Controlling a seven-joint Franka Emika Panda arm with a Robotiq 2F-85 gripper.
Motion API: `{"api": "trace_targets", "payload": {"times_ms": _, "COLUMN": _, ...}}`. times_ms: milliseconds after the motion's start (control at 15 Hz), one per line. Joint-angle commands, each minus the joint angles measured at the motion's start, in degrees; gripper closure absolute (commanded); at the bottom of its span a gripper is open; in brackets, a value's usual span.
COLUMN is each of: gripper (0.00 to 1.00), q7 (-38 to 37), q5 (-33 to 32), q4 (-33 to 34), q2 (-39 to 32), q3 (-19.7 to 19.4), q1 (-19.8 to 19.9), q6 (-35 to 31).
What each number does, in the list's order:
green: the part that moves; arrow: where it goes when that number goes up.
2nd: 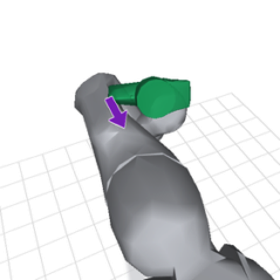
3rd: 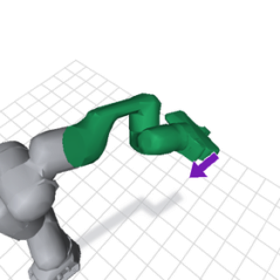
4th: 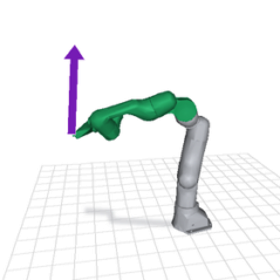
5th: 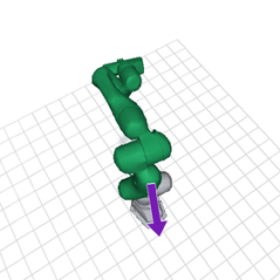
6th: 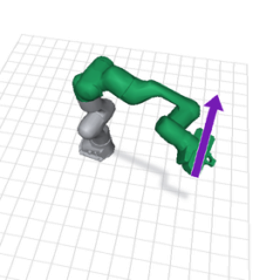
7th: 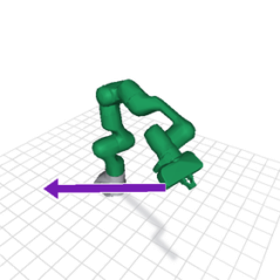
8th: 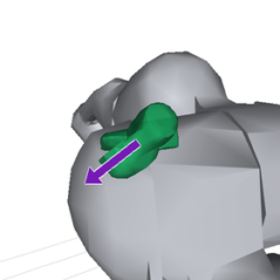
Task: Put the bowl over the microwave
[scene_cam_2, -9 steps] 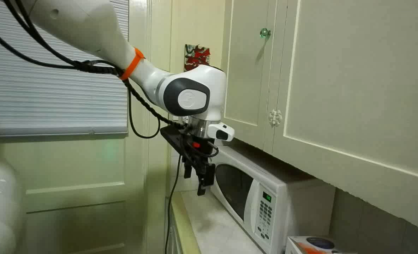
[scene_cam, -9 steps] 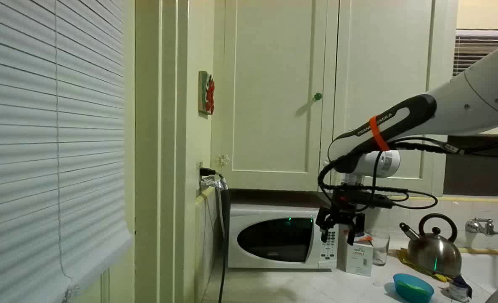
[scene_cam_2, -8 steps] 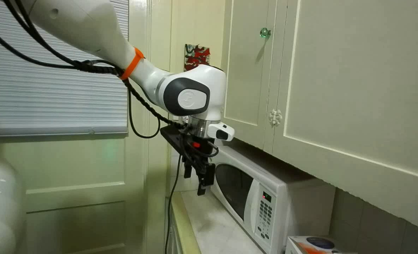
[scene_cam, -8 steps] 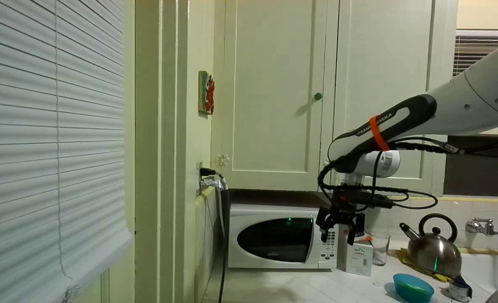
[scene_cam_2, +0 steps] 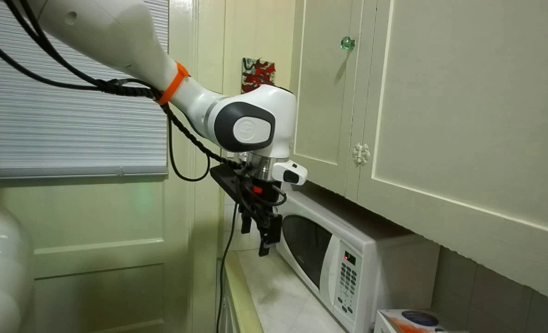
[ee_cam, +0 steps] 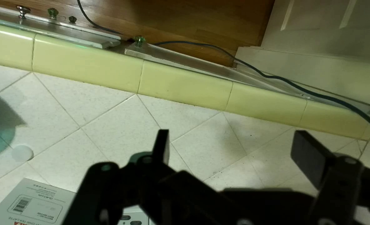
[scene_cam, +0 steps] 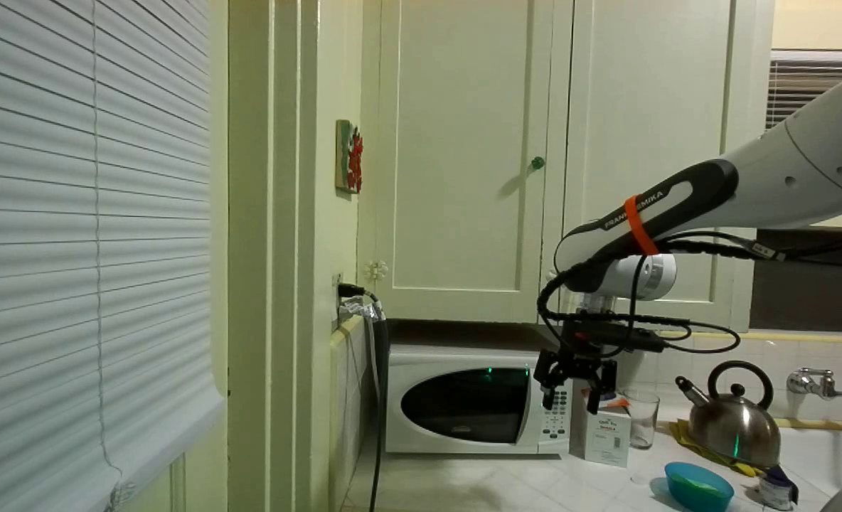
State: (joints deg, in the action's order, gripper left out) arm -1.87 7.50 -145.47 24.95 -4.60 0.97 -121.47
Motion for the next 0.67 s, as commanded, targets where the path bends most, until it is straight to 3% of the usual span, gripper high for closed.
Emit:
{"api": "trace_targets", "payload": {"times_ms": 0, "gripper": 0.00, "q7": 0.2, "q5": 0.2, "q4": 0.1, "q2": 0.0, "q3": 0.5, "q1": 0.6, "q6": 0.2}}
{"api": "trace_targets", "payload": {"times_ms": 333, "gripper": 0.00, "q7": 2.0, "q5": 0.2, "q4": -0.2, "q2": 0.4, "q3": 0.2, "q1": 0.2, "q6": 0.1}}
{"api": "trace_targets", "payload": {"times_ms": 600, "gripper": 0.00, "q7": 8.2, "q5": -6.1, "q4": -5.9, "q2": 3.0, "q3": 2.1, "q1": 0.1, "q6": -3.0}}
